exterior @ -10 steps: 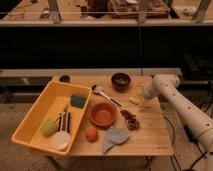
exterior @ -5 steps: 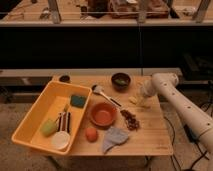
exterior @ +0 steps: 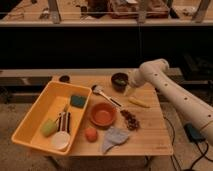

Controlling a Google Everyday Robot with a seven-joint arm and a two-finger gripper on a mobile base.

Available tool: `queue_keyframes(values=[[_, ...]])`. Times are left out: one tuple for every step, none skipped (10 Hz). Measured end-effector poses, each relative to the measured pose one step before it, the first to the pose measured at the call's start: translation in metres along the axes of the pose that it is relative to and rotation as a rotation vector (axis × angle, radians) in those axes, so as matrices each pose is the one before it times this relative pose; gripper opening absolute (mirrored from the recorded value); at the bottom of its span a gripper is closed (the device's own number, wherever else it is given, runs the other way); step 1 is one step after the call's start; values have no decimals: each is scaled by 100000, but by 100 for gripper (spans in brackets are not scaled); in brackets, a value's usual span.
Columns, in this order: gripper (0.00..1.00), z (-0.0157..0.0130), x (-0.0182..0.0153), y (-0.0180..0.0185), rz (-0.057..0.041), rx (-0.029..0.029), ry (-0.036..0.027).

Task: Place brush in table surface

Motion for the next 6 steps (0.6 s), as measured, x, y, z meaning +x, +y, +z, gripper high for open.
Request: queue_keyframes(values=[[80, -130, -2335, -33, 936, -442, -1629], [80, -126, -494, -77, 485, 196, -63], [80, -34, -142, -40, -17, 50, -26], [80, -83, 278, -39, 209, 204, 289], [80, -84, -240, -81, -274, 181, 55], [80, 190, -116, -384, 1401, -1911, -1211]])
